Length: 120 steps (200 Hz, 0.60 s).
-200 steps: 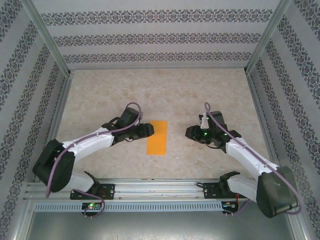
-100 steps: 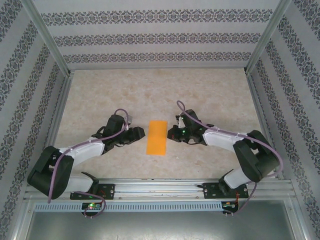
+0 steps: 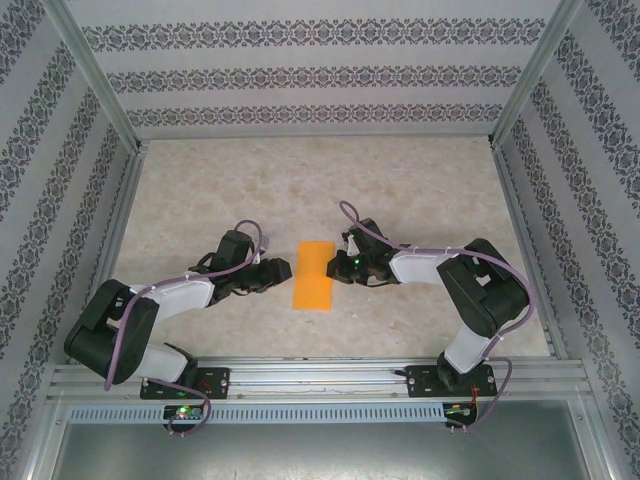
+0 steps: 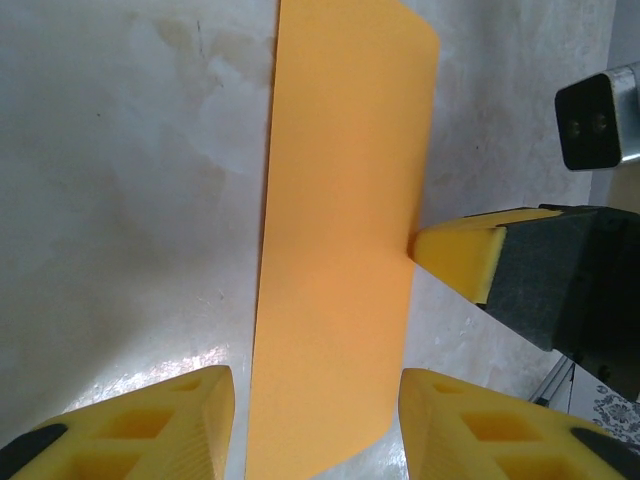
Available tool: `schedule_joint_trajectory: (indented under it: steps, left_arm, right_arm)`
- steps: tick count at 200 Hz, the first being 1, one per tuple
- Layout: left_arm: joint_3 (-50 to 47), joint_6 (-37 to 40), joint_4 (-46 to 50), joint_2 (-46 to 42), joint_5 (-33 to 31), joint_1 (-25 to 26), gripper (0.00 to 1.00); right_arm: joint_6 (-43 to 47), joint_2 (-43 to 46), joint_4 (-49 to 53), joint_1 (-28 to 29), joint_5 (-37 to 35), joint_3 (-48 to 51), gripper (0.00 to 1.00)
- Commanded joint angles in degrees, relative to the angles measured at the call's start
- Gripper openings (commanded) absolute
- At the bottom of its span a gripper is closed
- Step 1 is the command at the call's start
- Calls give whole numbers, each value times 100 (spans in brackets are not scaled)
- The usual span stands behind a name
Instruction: Fold a paper plane with a square sheet of paper (fold left side to right side)
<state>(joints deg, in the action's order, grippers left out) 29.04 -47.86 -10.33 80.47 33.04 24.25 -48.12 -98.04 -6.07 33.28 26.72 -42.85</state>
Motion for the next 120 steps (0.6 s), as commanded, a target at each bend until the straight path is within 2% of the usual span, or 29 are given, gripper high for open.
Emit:
schedule_joint_trajectory:
  steps: [1, 81, 120]
  left_arm:
    - [173, 197, -14, 86, 124, -76, 46]
    - [427, 103, 75, 553, 491, -27, 42]
    - [701, 255, 389, 836, 408, 49, 38]
  right_arm:
    - [-31, -151, 82, 70, 88, -144, 0]
    - [528, -462, 713, -76, 255, -206, 0]
    - [681, -444, 844, -89, 210, -259, 0]
